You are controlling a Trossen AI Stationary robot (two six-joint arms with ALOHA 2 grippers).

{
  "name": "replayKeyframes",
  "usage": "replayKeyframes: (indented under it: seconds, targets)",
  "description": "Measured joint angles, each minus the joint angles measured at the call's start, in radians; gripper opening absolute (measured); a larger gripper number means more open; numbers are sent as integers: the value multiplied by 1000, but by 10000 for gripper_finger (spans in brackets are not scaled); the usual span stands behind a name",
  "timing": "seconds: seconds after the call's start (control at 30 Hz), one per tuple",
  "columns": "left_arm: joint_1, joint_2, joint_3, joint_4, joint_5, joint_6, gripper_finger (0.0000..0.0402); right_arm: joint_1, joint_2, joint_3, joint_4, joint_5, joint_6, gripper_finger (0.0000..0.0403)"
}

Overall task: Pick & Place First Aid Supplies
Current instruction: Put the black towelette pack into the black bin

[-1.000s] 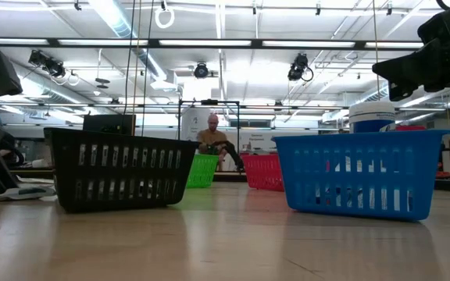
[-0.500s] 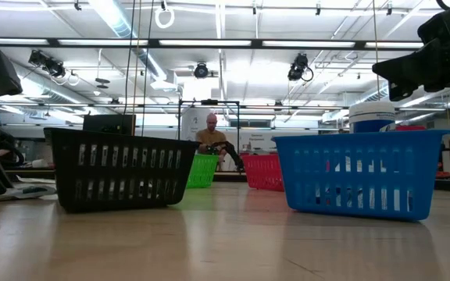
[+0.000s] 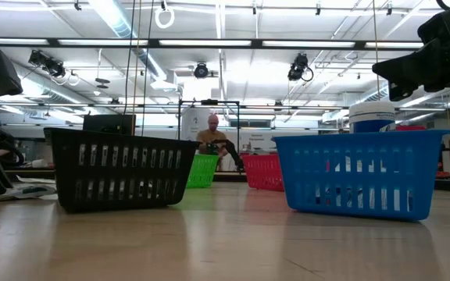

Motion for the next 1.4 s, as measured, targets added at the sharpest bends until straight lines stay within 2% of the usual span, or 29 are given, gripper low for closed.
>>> replayKeyframes:
  seconds: [0.73,1.07,1.4]
  targets:
    - [-3,-3,2,-3,16,0,77,0,0,0,0,0,0,13]
    - [-11,-8,2,-2,28,0,63,0,0,0,0,0,0,13]
    - [-45,-74,2,-78,95,26,77,0,0,0,0,0,0,13]
